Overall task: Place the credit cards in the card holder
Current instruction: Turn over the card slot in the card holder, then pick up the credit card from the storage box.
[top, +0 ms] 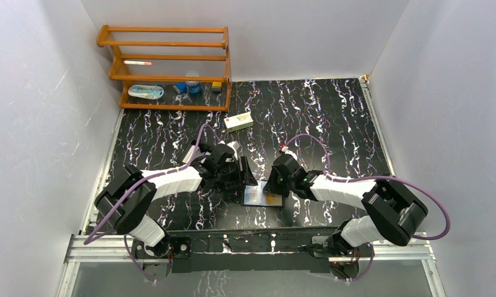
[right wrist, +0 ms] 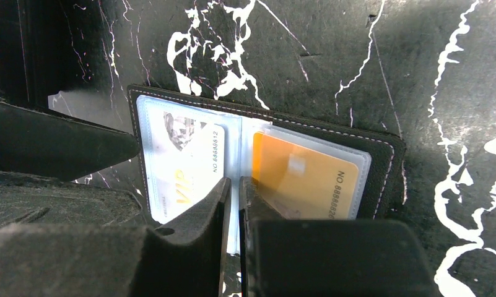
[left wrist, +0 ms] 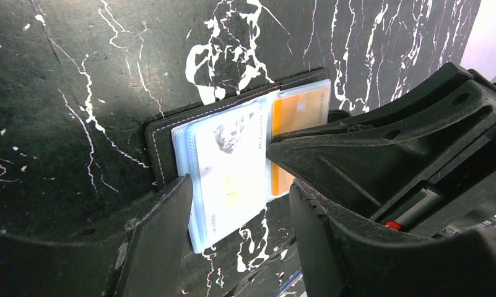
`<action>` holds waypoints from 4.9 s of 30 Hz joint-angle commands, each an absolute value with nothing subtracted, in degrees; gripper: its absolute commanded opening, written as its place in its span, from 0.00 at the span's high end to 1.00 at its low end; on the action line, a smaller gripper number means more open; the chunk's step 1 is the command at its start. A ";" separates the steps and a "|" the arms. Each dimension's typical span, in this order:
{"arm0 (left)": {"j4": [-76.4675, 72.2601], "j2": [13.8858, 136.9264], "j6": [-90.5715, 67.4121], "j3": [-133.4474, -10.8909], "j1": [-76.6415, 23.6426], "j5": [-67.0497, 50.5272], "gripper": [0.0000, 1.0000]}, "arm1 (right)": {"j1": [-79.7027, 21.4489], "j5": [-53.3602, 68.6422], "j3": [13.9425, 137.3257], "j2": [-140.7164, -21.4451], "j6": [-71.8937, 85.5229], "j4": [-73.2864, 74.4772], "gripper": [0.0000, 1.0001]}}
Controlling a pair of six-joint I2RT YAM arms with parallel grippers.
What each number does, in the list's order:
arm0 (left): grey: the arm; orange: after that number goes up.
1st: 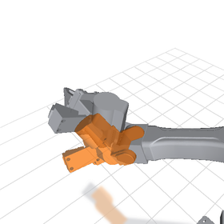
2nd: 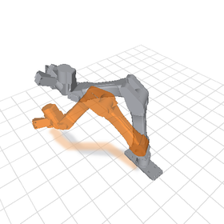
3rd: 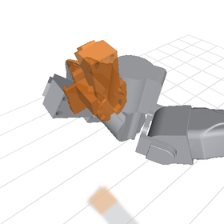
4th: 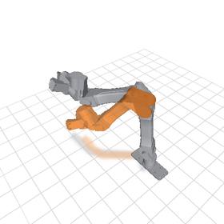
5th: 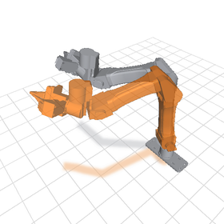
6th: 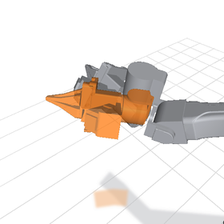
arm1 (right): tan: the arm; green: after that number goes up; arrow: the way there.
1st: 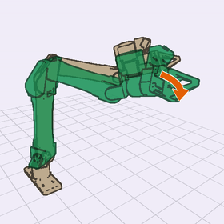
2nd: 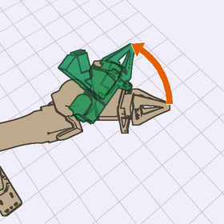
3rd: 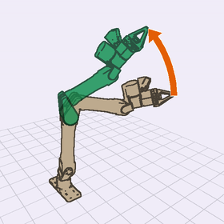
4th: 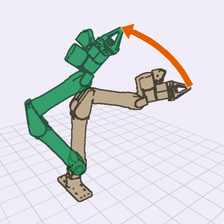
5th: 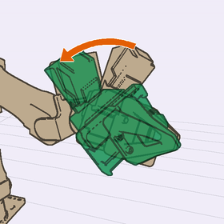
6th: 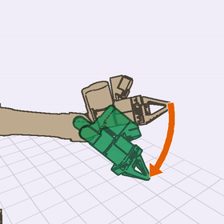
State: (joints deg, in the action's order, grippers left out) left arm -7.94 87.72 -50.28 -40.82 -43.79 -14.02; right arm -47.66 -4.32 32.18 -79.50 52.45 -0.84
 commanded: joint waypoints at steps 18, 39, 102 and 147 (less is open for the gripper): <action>-8.54 89.77 -49.61 -41.26 -45.21 -12.04 0.43 | -47.73 -8.60 33.78 -72.51 49.93 7.08 0.82; -11.96 91.64 -51.02 -49.82 -52.07 -14.36 0.43 | -46.79 -17.22 29.53 -64.66 49.83 11.33 0.84; 24.14 93.37 -29.40 -73.79 -57.61 7.58 0.37 | -39.83 -20.32 33.55 -41.08 53.46 28.69 0.59; 35.34 95.75 0.65 -69.43 -26.11 6.25 0.66 | -39.83 -12.75 31.02 -39.73 50.63 19.56 0.55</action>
State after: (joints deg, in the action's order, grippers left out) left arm 35.62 94.87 -0.14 -70.39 -26.41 8.16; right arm -40.07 -12.49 31.05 -40.53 50.83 22.24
